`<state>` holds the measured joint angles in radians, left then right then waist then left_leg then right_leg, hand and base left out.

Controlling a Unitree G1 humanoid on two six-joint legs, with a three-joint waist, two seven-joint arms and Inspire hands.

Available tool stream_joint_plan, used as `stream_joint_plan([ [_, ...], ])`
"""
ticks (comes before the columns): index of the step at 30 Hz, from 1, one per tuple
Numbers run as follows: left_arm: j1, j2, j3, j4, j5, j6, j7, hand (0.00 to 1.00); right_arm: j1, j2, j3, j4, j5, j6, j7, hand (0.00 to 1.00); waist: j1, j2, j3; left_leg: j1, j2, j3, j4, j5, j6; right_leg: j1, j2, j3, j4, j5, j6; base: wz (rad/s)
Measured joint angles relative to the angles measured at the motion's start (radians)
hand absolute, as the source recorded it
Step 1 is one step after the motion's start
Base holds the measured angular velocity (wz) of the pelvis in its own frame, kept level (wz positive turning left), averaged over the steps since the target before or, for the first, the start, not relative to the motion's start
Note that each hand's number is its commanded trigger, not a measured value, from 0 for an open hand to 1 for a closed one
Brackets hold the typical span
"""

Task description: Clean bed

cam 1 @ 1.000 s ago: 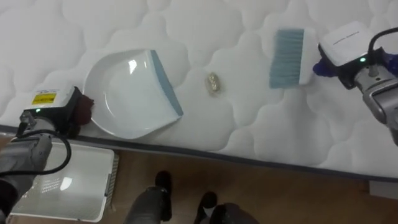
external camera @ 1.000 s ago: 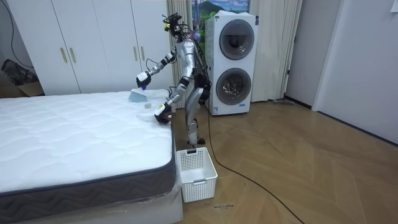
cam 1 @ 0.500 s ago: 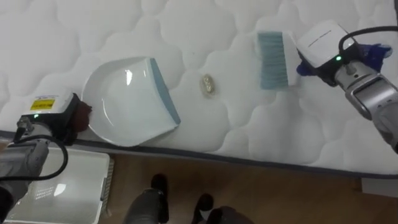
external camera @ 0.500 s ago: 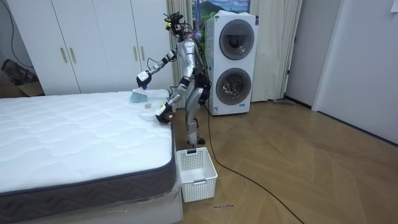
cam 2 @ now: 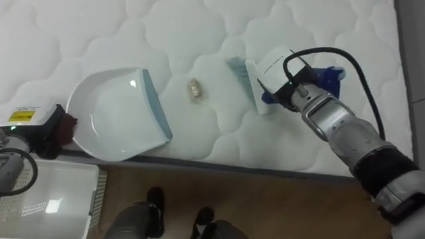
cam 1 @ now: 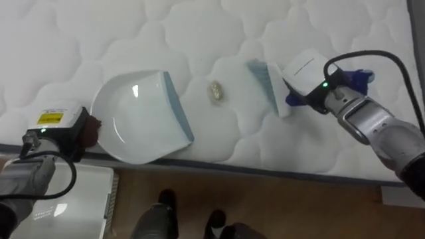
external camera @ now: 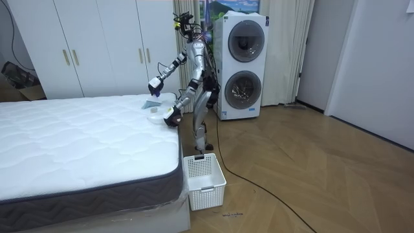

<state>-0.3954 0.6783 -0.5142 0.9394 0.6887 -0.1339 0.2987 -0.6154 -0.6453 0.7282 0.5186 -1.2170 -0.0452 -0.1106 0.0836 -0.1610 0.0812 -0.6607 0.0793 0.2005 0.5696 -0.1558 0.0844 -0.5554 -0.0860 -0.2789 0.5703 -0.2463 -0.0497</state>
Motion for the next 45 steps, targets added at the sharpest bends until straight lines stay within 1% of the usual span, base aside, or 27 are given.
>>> stream_joint_plan([
  [2, 0.005, 0.000, -0.003, 0.001, -0.001, -0.004, 0.000, 1.00, 0.000, 0.017, 0.000, -0.016, 0.000, 0.001, 0.019, 1.00, 0.000, 0.002, -0.0010, 0.000, 0.000, -0.001, 0.000, 0.001, -0.001, -0.002, -0.001, -0.003, 0.000, -0.002, -0.003, 0.00],
  [4, 0.007, -0.001, -0.013, 0.004, -0.002, -0.004, 0.000, 1.00, 0.000, 0.034, 0.000, -0.030, 0.001, -0.004, 0.030, 1.00, 0.001, 0.004, -0.0051, 0.001, 0.000, -0.001, 0.001, 0.001, -0.002, -0.001, -0.002, -0.007, 0.001, -0.003, -0.004, 0.00],
  [6, 0.013, -0.005, -0.020, 0.012, -0.002, -0.003, -0.002, 1.00, 0.000, 0.063, 0.000, -0.031, 0.002, -0.008, 0.054, 1.00, 0.001, 0.007, -0.0136, 0.005, 0.000, -0.001, 0.000, 0.001, -0.002, 0.002, -0.002, -0.007, 0.002, -0.003, -0.004, 0.00],
  [7, 0.014, -0.009, -0.020, 0.015, -0.002, -0.003, -0.004, 1.00, 0.000, 0.067, 0.000, -0.032, 0.004, -0.010, 0.062, 1.00, 0.001, 0.008, -0.0144, 0.007, 0.000, -0.001, 0.000, 0.001, -0.002, 0.004, -0.002, -0.007, 0.002, -0.003, -0.004, 0.00],
  [9, 0.020, -0.027, -0.020, 0.025, -0.004, -0.002, -0.007, 1.00, 0.000, 0.073, -0.001, -0.037, 0.048, -0.011, 0.090, 1.00, 0.000, 0.015, -0.0197, 0.010, -0.002, -0.004, -0.001, 0.002, -0.002, 0.009, -0.002, -0.005, 0.005, -0.003, -0.004, 0.04],
  [13, 0.023, -0.033, -0.021, 0.027, -0.011, -0.001, -0.016, 1.00, 0.001, 0.078, -0.001, -0.065, 0.128, -0.014, 0.126, 1.00, 0.000, 0.017, -0.0201, 0.011, -0.003, -0.005, -0.008, 0.003, -0.005, 0.013, 0.000, 0.000, 0.005, -0.010, -0.005, 0.00],
  [15, 0.024, -0.041, -0.021, 0.027, -0.011, 0.002, -0.018, 1.00, 0.003, 0.095, -0.001, -0.068, 0.164, -0.019, 0.140, 1.00, 0.002, 0.018, -0.0212, 0.011, -0.003, -0.010, -0.008, 0.004, -0.007, 0.017, 0.002, -0.003, 0.001, -0.009, -0.005, 0.05],
  [18, 0.025, -0.051, -0.021, 0.026, -0.011, 0.002, -0.017, 1.00, 0.014, 0.112, -0.001, -0.092, 0.183, -0.023, 0.151, 1.00, 0.006, 0.022, -0.0200, 0.011, -0.003, -0.010, -0.005, 0.005, -0.007, 0.016, 0.002, -0.002, -0.001, -0.009, -0.005, 0.01],
  [22, 0.026, -0.066, -0.021, 0.027, -0.011, 0.002, -0.016, 1.00, 0.016, 0.138, 0.000, -0.105, 0.238, -0.023, 0.159, 1.00, 0.008, 0.037, -0.0189, 0.011, -0.003, -0.009, -0.006, 0.004, -0.007, 0.015, 0.002, -0.001, -0.002, -0.009, -0.005, 0.00],
  [24, 0.032, -0.076, -0.021, 0.029, -0.010, 0.001, -0.009, 1.00, 0.016, 0.152, 0.000, -0.106, 0.292, -0.030, 0.165, 1.00, 0.012, 0.047, -0.0202, 0.011, -0.004, -0.006, -0.008, 0.004, -0.007, 0.005, -0.002, 0.001, 0.004, -0.012, -0.005, -0.03],
  [26, 0.035, -0.077, -0.021, 0.034, -0.011, -0.002, -0.001, 1.00, 0.016, 0.158, 0.001, -0.116, 0.349, -0.033, 0.177, 1.00, 0.015, 0.048, -0.0195, 0.010, -0.005, 0.001, -0.010, 0.005, -0.008, -0.006, -0.006, 0.002, 0.014, -0.017, -0.008, -0.06],
  [28, 0.033, -0.078, -0.022, 0.054, -0.014, -0.012, 0.006, 1.00, 0.016, 0.167, 0.018, -0.143, 0.449, -0.034, 0.198, 1.00, 0.013, 0.050, -0.0196, 0.008, -0.008, 0.003, -0.004, 0.002, -0.012, -0.007, -0.015, 0.000, 0.034, -0.027, -0.014, 0.03],
  [29, 0.034, -0.079, -0.021, 0.060, -0.014, -0.016, 0.009, 1.00, 0.016, 0.170, 0.020, -0.150, 0.510, -0.042, 0.213, 1.00, 0.008, 0.050, -0.0197, 0.007, -0.013, 0.003, -0.003, 0.002, -0.012, -0.013, -0.021, 0.001, 0.051, -0.033, -0.015, 0.10],
  [31, 0.043, -0.095, -0.019, 0.063, -0.012, -0.016, 0.026, 1.00, 0.016, 0.197, 0.019, -0.155, 0.613, -0.053, 0.247, 1.00, 0.015, 0.058, -0.0204, 0.005, -0.015, 0.006, -0.003, 0.001, -0.015, -0.018, -0.024, 0.001, 0.058, -0.040, -0.017, 0.04],
  [32, 0.044, -0.099, -0.018, 0.063, -0.012, -0.017, 0.027, 1.00, 0.016, 0.208, 0.019, -0.156, 0.637, -0.057, 0.259, 1.00, 0.017, 0.060, -0.0206, 0.005, -0.016, 0.006, -0.003, 0.001, -0.015, -0.020, -0.024, 0.001, 0.060, -0.041, -0.018, 0.00],
  [33, 0.044, -0.104, -0.017, 0.064, -0.011, -0.019, 0.031, 1.00, 0.016, 0.223, 0.020, -0.162, 0.678, -0.075, 0.283, 1.00, 0.020, 0.061, -0.0204, 0.002, -0.015, 0.006, -0.003, 0.001, -0.016, -0.024, -0.027, 0.000, 0.066, -0.044, -0.020, 0.05],
  [34, 0.044, -0.105, -0.017, 0.064, -0.011, -0.020, 0.037, 1.00, 0.016, 0.233, 0.019, -0.165, 0.699, -0.083, 0.293, 1.00, 0.021, 0.061, -0.0203, 0.000, -0.015, 0.005, -0.002, 0.001, -0.017, -0.026, -0.030, -0.001, 0.070, -0.046, -0.022, 0.10],
  [35, 0.044, -0.106, -0.017, 0.064, -0.011, -0.026, 0.043, 1.00, 0.016, 0.253, 0.019, -0.173, 0.728, -0.095, 0.307, 1.00, 0.023, 0.062, -0.0205, -0.004, -0.017, 0.004, 0.000, 0.001, -0.017, -0.030, -0.034, -0.006, 0.075, -0.050, -0.022, 0.13],
  [36, 0.044, -0.108, -0.017, 0.064, -0.010, -0.031, 0.046, 1.00, 0.016, 0.266, 0.019, -0.186, 0.756, -0.112, 0.316, 1.00, 0.024, 0.065, -0.0202, -0.008, -0.019, -0.001, 0.000, 0.001, -0.017, -0.031, -0.035, -0.010, 0.075, -0.052, -0.022, 0.13],
  [39, 0.044, -0.111, -0.018, 0.064, -0.009, -0.045, 0.046, 1.00, 0.016, 0.294, 0.019, -0.191, 0.812, -0.150, 0.323, 1.00, 0.025, 0.070, -0.0200, -0.010, -0.025, -0.010, 0.000, 0.001, -0.017, -0.026, -0.043, -0.024, 0.076, -0.056, -0.020, 0.12],
  [42, 0.044, -0.115, -0.019, 0.065, -0.009, -0.049, 0.045, 1.00, 0.016, 0.298, 0.019, -0.191, 0.847, -0.171, 0.333, 1.00, 0.025, 0.070, -0.0196, -0.009, -0.036, -0.016, -0.002, 0.001, -0.016, -0.025, -0.053, -0.029, 0.085, -0.064, -0.015, 0.11],
  [45, 0.048, -0.117, -0.019, 0.067, -0.009, -0.052, 0.046, 1.00, 0.015, 0.298, 0.018, -0.191, 0.863, -0.176, 0.345, 1.00, 0.025, 0.070, -0.0197, -0.009, -0.041, -0.018, -0.003, 0.001, -0.016, -0.025, -0.057, -0.029, 0.088, -0.068, -0.012, 0.04],
])
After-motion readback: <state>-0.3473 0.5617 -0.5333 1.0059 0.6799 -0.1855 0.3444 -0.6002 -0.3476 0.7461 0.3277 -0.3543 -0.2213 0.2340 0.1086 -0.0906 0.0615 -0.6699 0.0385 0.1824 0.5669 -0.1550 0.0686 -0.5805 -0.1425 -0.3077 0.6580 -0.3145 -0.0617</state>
